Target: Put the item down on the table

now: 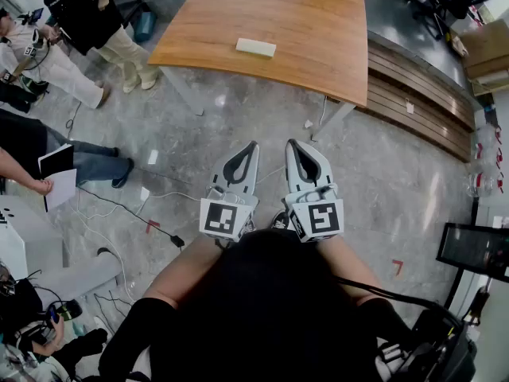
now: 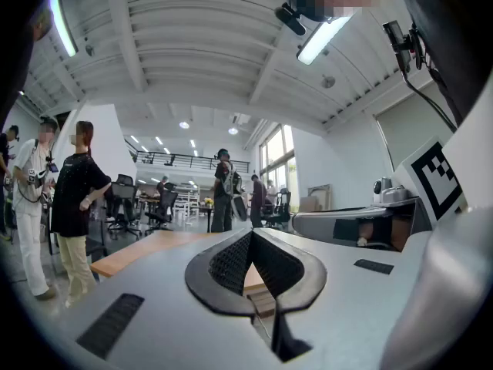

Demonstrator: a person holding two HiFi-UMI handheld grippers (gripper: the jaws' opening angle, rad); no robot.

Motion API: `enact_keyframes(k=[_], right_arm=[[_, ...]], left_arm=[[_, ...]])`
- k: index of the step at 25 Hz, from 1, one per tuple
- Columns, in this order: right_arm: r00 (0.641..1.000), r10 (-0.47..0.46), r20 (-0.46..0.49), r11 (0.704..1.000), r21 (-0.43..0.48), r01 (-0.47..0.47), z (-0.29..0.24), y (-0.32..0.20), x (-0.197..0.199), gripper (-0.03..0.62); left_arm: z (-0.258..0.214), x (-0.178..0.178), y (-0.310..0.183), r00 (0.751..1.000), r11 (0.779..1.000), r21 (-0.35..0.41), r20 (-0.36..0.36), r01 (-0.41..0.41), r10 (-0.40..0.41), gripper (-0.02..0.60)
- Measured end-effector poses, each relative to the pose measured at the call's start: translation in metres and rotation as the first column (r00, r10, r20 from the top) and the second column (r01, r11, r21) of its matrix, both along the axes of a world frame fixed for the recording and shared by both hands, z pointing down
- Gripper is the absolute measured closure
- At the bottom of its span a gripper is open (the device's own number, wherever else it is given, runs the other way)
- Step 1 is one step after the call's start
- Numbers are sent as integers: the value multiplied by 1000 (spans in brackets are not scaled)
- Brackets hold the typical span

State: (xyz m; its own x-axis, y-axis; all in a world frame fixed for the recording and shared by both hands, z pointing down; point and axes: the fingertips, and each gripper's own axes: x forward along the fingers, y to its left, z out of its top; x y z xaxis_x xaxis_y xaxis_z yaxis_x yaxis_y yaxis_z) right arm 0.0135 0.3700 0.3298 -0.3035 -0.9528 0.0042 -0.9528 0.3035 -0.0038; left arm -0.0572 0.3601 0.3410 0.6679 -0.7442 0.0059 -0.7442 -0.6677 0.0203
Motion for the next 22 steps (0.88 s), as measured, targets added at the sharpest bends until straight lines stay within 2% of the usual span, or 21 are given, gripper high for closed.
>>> enact_keyframes(k=[17,22], right_arm=[[1000,-6,9,1000,3,6,2,-11,8,582],[996,-30,86,999,-35,33,13,-18,20,582]], left_arm=[[4,11,-12,1000,1000,-2,-11,1,-1,577],[10,11,-17,1000,1000,5,6,28,-28,577]])
